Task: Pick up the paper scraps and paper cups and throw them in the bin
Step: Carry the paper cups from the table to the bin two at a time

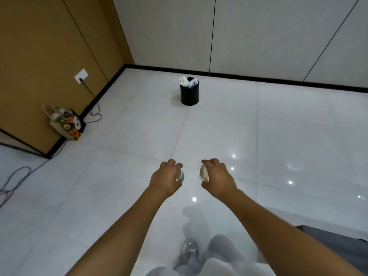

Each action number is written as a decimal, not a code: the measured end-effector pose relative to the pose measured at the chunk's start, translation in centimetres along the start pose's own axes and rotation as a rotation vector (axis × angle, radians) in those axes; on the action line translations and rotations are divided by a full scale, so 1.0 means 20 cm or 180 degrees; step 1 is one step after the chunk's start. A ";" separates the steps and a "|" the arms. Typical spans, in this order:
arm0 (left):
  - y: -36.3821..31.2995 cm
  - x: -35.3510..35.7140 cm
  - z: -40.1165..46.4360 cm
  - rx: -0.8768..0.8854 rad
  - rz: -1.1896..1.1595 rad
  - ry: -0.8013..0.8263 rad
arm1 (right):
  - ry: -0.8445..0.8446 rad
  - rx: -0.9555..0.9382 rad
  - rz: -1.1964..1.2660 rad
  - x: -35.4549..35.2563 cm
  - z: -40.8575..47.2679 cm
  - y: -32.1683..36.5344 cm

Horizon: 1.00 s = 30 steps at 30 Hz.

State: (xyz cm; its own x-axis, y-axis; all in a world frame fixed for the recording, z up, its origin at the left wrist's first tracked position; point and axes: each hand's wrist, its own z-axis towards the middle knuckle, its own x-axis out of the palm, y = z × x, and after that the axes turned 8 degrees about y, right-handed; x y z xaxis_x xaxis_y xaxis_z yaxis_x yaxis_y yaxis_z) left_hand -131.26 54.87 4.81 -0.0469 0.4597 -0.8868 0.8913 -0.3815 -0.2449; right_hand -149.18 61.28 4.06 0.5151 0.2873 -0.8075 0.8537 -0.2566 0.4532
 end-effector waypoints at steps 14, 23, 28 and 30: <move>0.27 -0.70 1.49 0.0139 -0.0014 -0.0149 | -0.0170 0.0141 0.0112 -0.57 1.49 0.08; 0.46 -1.16 2.30 -0.0055 -0.0099 0.0055 | -0.0055 0.0164 0.0060 -1.03 2.40 0.17; 0.67 -1.37 2.75 -0.0006 -0.0046 0.0155 | 0.0003 0.0210 0.0082 -1.14 2.91 0.29; 0.78 -1.48 2.97 0.0014 -0.0008 0.0172 | -0.0005 0.0253 0.0116 -1.18 3.14 0.36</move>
State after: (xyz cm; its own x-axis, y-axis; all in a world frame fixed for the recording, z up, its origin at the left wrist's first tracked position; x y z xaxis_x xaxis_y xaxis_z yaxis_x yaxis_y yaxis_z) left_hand -142.67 -12.24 3.92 -0.0247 0.5033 -0.8638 0.8893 -0.3837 -0.2489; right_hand -160.00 -5.36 2.55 0.5456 0.2749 -0.7917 0.8255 -0.3394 0.4510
